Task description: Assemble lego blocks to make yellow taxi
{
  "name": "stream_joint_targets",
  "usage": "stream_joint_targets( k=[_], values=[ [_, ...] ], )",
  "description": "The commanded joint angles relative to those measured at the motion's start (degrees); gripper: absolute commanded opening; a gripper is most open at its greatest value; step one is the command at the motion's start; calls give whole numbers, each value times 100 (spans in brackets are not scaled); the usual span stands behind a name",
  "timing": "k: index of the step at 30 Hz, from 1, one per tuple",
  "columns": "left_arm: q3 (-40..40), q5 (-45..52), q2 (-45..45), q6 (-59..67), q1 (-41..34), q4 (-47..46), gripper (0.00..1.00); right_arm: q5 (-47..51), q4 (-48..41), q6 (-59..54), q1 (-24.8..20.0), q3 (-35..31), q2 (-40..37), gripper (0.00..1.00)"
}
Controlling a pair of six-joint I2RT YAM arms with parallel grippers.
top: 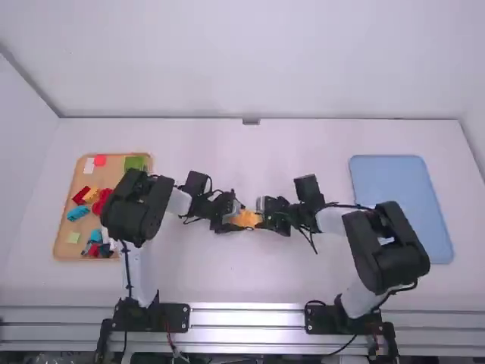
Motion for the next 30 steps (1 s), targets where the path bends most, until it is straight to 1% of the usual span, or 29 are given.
stream_joint_targets(
  k=[1, 2, 3, 4, 5, 8, 10, 12, 13, 14, 17, 20, 23, 26, 30],
  values=[
    [-367, -177, 120, -662, -79, 385, 65, 168, -13, 166, 72, 232, 111, 6],
    [-531, -181, 120, -811, -114, 708, 60, 184, -57, 170, 90, 304, 160, 6],
    [-723, -203, 118, -951, -122, 1062, 53, 181, -101, 168, 96, 372, 221, 6],
    [-774, -201, 118, -999, -122, 1147, 54, 181, -101, 170, 94, 385, 236, 6],
    [-970, -221, 118, -1191, -118, 1506, 54, 181, -98, 166, 81, 444, 306, 6],
    [-1322, -376, 118, -1633, -120, 2131, 55, 179, -140, 162, 96, 568, 435, 7],
    [-1550, -551, 118, -1952, -120, 2577, 52, 284, -330, 103, 85, 706, 498, 7],
    [-1692, -654, 118, -2074, -120, 2852, 53, 332, -501, 57, 98, 807, 527, 7],
    [-1814, -649, 116, -2096, -120, 3104, 55, 321, -739, -186, 138, 892, 538, 7],
    [-1904, -654, 116, -2076, -92, 3283, 54, 343, -968, -426, 190, 942, 542, 7],
    [-2011, -719, 116, -2223, -122, 3497, 50, 616, -1154, -450, 282, 1021, 553, 5],
    [-1998, -918, 116, -2339, -142, 3410, 47, 710, -1082, -439, 334, 1003, 557, 4],
    [-1849, -964, 116, -2267, -142, 3032, 44, 695, -1093, -435, 385, 1005, 557, 4],
    [-1545, -986, 114, -2013, -157, 2409, 41, 686, -1108, -435, 378, 1005, 557, 3],
    [-1226, -1381, 107, -1952, -232, 1766, 38, 557, -1106, -435, 358, 1005, 562, 3]
  ],
)
